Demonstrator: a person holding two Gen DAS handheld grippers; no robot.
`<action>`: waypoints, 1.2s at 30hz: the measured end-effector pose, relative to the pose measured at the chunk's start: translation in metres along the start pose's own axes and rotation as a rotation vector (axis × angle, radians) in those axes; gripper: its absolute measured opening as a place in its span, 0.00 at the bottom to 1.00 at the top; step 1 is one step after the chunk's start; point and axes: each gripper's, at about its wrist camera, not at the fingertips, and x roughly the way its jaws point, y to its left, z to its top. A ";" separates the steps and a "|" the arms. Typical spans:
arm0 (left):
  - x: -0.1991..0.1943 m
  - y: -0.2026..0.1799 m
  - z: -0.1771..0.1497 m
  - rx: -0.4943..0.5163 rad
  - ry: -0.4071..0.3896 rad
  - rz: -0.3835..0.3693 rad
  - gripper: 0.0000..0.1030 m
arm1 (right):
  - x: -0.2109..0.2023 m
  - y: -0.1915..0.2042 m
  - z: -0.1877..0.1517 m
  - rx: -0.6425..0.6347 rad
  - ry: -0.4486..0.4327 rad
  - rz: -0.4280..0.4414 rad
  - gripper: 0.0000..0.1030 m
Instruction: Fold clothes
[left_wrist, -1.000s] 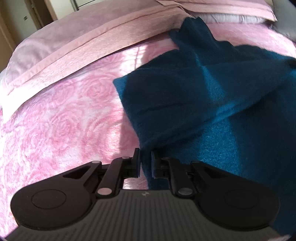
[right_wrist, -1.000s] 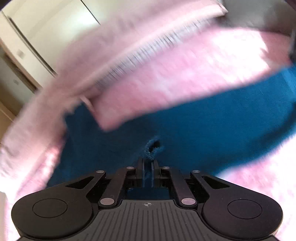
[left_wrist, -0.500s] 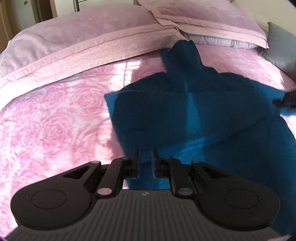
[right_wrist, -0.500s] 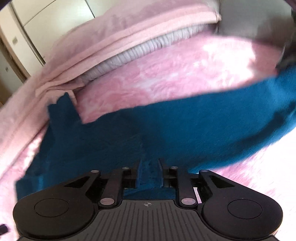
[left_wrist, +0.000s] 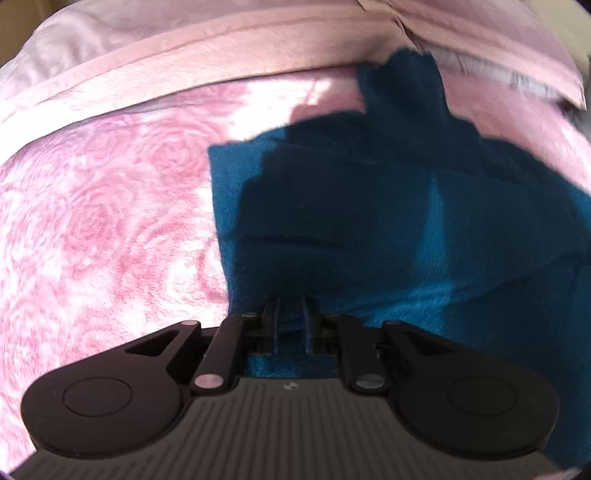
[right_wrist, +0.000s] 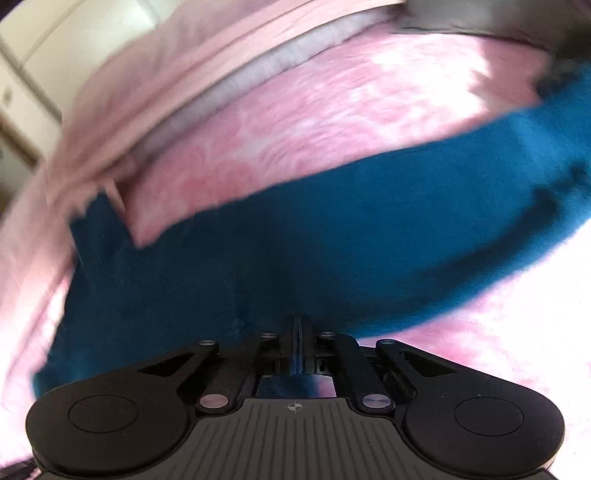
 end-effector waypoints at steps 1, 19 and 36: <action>-0.001 -0.001 0.001 -0.025 0.004 -0.008 0.14 | -0.010 -0.011 0.002 0.017 -0.006 -0.007 0.11; 0.004 -0.043 0.019 -0.207 0.024 -0.074 0.15 | -0.102 -0.239 0.055 0.560 -0.333 -0.010 0.42; -0.019 0.000 -0.001 -0.371 0.024 -0.099 0.15 | -0.143 -0.027 0.086 -0.174 -0.385 -0.060 0.04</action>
